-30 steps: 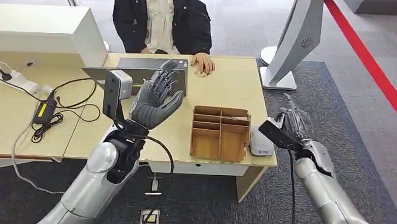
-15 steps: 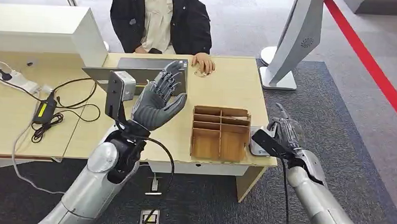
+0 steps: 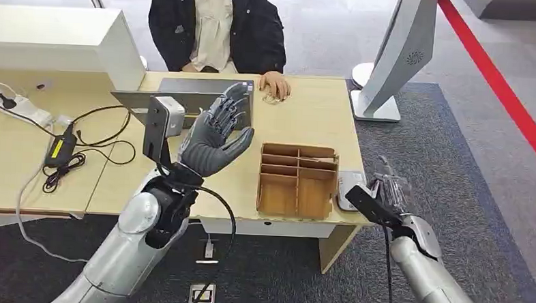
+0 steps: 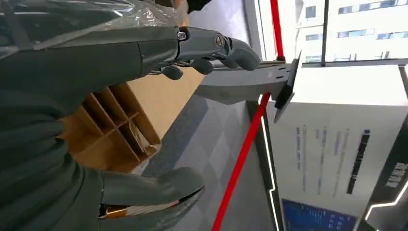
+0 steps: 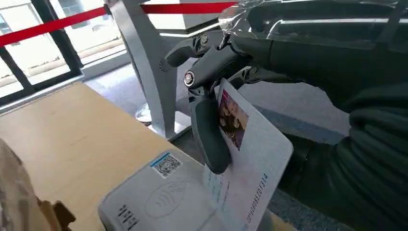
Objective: Pass the card to the sensor for recognition and then transmit it.
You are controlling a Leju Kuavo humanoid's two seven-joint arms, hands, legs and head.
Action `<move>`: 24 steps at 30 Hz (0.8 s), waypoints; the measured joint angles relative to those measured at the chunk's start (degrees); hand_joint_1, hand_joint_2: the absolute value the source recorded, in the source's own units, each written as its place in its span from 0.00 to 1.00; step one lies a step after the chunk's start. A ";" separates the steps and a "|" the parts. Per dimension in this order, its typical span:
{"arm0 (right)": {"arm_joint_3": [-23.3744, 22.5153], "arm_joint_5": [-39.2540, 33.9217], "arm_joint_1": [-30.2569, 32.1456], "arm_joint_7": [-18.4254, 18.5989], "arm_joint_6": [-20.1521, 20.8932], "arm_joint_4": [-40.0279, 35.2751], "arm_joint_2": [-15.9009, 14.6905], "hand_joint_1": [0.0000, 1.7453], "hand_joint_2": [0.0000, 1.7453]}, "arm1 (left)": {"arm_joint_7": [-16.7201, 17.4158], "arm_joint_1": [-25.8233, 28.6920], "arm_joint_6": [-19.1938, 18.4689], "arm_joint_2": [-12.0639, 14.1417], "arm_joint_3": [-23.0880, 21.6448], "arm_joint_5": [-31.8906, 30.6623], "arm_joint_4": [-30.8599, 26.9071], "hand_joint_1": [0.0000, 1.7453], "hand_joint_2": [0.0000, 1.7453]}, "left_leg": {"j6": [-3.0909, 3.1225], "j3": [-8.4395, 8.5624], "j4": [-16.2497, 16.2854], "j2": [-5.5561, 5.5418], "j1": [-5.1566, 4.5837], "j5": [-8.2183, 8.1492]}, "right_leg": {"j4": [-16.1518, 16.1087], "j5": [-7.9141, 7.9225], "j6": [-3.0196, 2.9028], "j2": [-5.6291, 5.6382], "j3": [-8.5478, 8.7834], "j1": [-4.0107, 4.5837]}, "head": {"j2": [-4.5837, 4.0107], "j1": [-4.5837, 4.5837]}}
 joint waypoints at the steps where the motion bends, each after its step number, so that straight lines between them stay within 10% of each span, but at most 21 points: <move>1: 0.00 -0.17 0.03 -0.16 -0.20 0.81 0.00 1.00 1.00 | 0.09 0.02 0.00 0.00 -0.02 0.00 0.00 0.00 1.00 | 0.00 0.00 0.00 0.00 0.00 0.00 | 0.00 0.00 0.00 0.00 0.00 0.00 | 0.00 -0.02; 24: 0.00 -0.28 -0.92 1.31 -0.24 8.35 0.04 1.00 1.00 | 2.47 1.68 -0.26 0.70 0.42 -0.22 -2.51 0.00 1.00 | 0.00 0.16 0.00 0.01 0.00 0.01 | -0.01 0.01 0.00 0.00 0.19 0.00 | 0.00 0.00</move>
